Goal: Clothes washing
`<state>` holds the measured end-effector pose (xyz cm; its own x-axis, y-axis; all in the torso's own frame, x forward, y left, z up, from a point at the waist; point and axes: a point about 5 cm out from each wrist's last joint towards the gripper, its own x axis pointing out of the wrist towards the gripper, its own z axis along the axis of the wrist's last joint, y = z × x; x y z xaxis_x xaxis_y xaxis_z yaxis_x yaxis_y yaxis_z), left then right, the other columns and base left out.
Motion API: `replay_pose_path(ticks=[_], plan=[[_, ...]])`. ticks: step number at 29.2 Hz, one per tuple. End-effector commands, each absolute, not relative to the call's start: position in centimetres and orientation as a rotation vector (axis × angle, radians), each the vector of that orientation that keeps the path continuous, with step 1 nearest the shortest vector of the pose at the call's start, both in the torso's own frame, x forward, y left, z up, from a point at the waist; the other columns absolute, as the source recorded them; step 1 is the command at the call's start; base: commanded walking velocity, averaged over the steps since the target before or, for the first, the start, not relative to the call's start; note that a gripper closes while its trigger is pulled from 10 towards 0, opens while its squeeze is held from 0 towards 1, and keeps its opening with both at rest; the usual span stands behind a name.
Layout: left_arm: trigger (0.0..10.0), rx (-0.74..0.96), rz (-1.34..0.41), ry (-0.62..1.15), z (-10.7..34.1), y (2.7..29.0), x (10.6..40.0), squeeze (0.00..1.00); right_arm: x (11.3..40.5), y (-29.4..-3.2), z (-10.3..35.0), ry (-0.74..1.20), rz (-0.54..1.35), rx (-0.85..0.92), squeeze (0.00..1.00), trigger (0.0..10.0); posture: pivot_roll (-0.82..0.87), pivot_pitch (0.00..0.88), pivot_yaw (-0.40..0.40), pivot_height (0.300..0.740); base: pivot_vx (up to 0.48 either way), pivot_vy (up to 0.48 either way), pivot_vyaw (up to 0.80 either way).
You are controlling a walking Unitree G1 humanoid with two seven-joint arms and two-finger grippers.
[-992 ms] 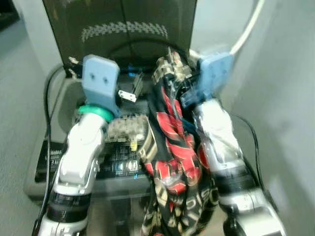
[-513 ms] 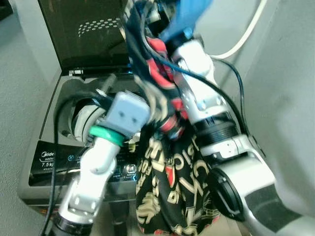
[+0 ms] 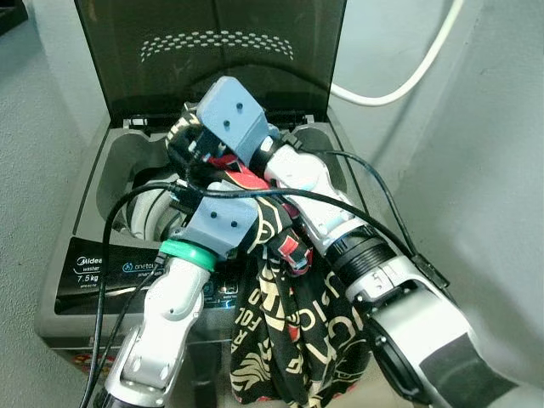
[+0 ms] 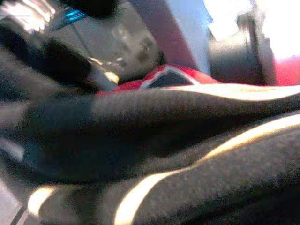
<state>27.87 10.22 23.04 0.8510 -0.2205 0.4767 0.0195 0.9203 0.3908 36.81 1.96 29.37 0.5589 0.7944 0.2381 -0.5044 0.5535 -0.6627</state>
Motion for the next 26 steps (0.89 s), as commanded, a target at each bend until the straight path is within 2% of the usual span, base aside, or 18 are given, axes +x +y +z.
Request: replay_pose_path(ticks=[1, 5, 7, 8, 9, 10, 12, 14, 15, 16, 17, 18, 20, 22, 25, 26], plan=[[10.0, 0.366, -0.107, -0.623, 24.5, 10.2, 27.5, 0.00, 37.1, 1.8, 27.4, -0.481, 0.847, -0.607, 1.00, 10.0, 0.12, 0.000, 0.043, 0.740, 0.000, 0.000, 0.00], [10.0, 0.341, -0.092, -0.567, 23.8, 10.9, 27.3, 0.00, 37.3, 0.2, 27.2, -0.428, 0.903, -0.530, 1.00, 10.0, 0.13, 0.000, 0.047, 0.740, 0.000, 0.000, 0.00], [10.0, 0.362, -0.049, -0.492, 22.8, 13.4, 26.5, 0.00, 36.4, -1.3, 27.1, -0.429, 1.029, -0.438, 1.00, 10.0, 0.15, 0.000, 0.024, 0.740, 0.000, 0.000, 0.00], [10.0, 0.362, -0.049, -0.492, 22.8, 13.4, 26.5, 0.00, 36.4, -1.3, 27.1, -0.429, 1.029, -0.438, 1.00, 10.0, 0.15, 0.000, 0.024, 0.740, 0.000, 0.000, 0.00], [10.0, 0.382, -0.038, -0.468, 22.5, 14.6, 26.0, 0.00, 36.1, -1.7, 27.2, -0.440, 1.058, -0.411, 1.00, 10.0, 0.15, 0.000, 0.024, 0.740, 0.000, 0.000, 0.00], [10.0, 0.382, -0.038, -0.468, 22.5, 14.6, 26.0, 0.00, 36.1, -1.7, 27.2, -0.440, 1.058, -0.411, 1.00, 10.0, 0.15, 0.000, 0.024, 0.740, 0.000, 0.000, 0.00], [10.0, 0.430, -0.075, -0.424, 23.1, 17.3, 25.0, 0.00, 36.0, -2.7, 27.6, -0.483, 1.016, -0.363, 1.00, 10.0, 0.21, 0.021, -0.019, 0.740, 0.000, 0.000, 0.00], [10.0, 0.430, -0.075, -0.424, 23.1, 17.3, 25.0, 0.00, 36.0, -2.7, 27.6, -0.483, 1.016, -0.363, 1.00, 10.0, 0.21, 0.021, -0.019, 0.740, 0.000, 0.000, 0.00], [10.0, 0.482, -0.038, -0.440, 24.5, 19.4, 24.7, 0.00, 36.3, -3.3, 28.1, -0.521, 0.950, -0.310, 1.00, 10.0, 0.23, 0.024, -0.035, 0.740, 0.000, 0.000, 0.00], [10.0, 0.482, -0.038, -0.440, 24.5, 19.4, 24.7, 0.00, 36.3, -3.3, 28.1, -0.521, 0.950, -0.310, 1.00, 10.0, 0.23, 0.024, -0.035, 0.740, 0.000, 0.000, 0.00], [10.0, 0.550, 0.045, -0.492, 26.5, 21.4, 24.5, 0.00, 36.6, -4.0, 28.8, -0.568, 0.864, -0.246, 0.00, 10.0, 0.25, 0.027, -0.050, 0.740, 0.000, 0.000, 0.00], [10.0, 0.633, 0.142, -0.551, 28.2, 22.8, 24.2, 0.00, 36.9, -4.5, 29.4, -0.602, 0.788, -0.181, 0.00, 10.0, 0.25, 0.025, -0.054, 0.740, 0.000, 0.000, 0.00], [10.0, 0.633, 0.142, -0.551, 28.2, 22.8, 24.2, 0.00, 36.9, -4.5, 29.4, -0.602, 0.788, -0.181, 0.00, 10.0, 0.25, 0.025, -0.054, 0.740, 0.000, 0.000, 0.00], [10.0, 0.737, 0.233, -0.637, 29.9, 23.5, 23.7, 0.00, 37.1, -5.1, 30.1, -0.646, 0.703, -0.106, 0.00, 10.0, 0.25, 0.022, -0.051, 0.740, 0.000, 0.000, 0.00], [10.0, 0.737, 0.214, -0.655, 30.1, 22.8, 23.7, 0.00, 37.0, -5.4, 30.4, -0.655, 0.686, -0.085, 0.00, 10.0, 0.25, 0.022, -0.049, 0.740, 0.000, 0.000, 0.00], [10.0, 0.619, 0.076, -0.652, 30.1, 20.3, 24.0, 0.00, 36.9, -5.9, 31.1, -0.681, 0.644, -0.017, 0.00, 10.0, 0.23, 0.025, -0.040, 0.740, 0.000, 0.000, 0.00]])
